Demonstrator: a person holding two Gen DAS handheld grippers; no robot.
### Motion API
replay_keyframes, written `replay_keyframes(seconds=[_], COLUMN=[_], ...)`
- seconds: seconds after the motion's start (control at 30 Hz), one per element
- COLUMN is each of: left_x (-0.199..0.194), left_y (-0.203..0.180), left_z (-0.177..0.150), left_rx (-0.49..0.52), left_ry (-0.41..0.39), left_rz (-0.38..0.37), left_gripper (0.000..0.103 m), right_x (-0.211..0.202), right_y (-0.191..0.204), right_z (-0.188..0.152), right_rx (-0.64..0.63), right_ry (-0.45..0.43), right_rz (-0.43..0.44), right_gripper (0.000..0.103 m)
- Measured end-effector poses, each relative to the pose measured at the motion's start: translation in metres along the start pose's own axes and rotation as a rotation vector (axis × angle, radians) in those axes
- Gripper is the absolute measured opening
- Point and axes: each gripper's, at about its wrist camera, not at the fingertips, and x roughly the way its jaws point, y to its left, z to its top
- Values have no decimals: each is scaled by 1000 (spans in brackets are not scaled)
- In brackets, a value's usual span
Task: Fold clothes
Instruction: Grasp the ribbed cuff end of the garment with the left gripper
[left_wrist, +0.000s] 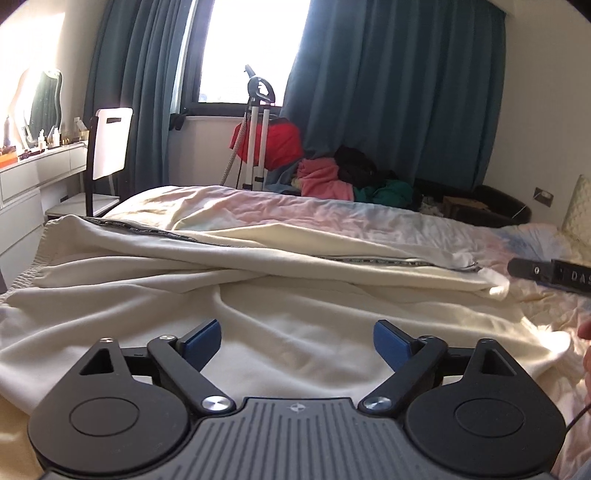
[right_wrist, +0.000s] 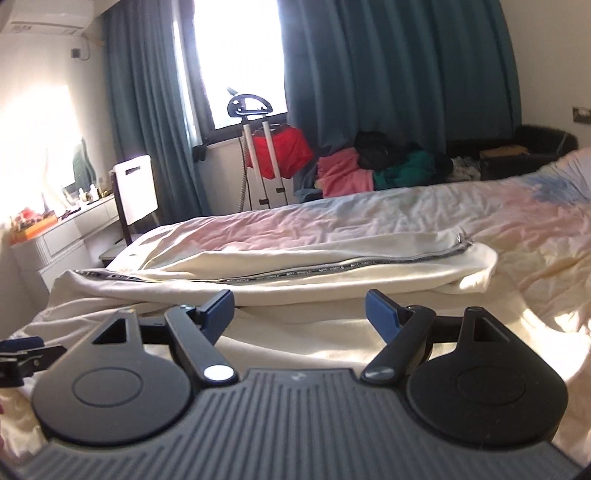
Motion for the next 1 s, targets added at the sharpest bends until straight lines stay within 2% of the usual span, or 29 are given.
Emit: replay_keyframes(seconds=[0.07, 0.17, 0.3, 0.47, 0.57, 0.73, 0.77, 0.83, 0.9, 1.0], left_x=[-3, -5, -10, -25, -31, -47, -50, -55, -67, -79], left_y=[5, 24, 59, 109, 136, 178, 187, 210, 235, 252], left_z=[-2, -1, 3, 7, 17, 22, 17, 5, -6, -14], left_rx=[-13, -90, -200, -277, -301, -366, -412, -611, -824, -948], left_ry=[6, 29, 42, 57, 96, 105, 99, 98, 35, -12], left_rz=[16, 40, 136, 313, 392, 446, 457, 436, 393, 392], left_gripper=[97, 97, 97, 97, 97, 97, 97, 97, 97, 97], right_x=[3, 9, 17, 19, 20, 26, 27, 30, 33, 28], right_y=[2, -1, -11, -20, -25, -31, -33, -36, -43, -62], right_z=[-1, -6, -10, -12, -13, -13, -13, -13, -12, -7], right_rx=[-11, 6, 65, 105, 124, 109, 107, 103, 129, 204], right_ry=[2, 26, 57, 56, 56, 87, 99, 122, 138, 115], right_rz=[-3, -9, -12, -45, -61, -146, -166, -206, -233, -245], right_gripper=[80, 80, 80, 80, 80, 80, 80, 80, 80, 80])
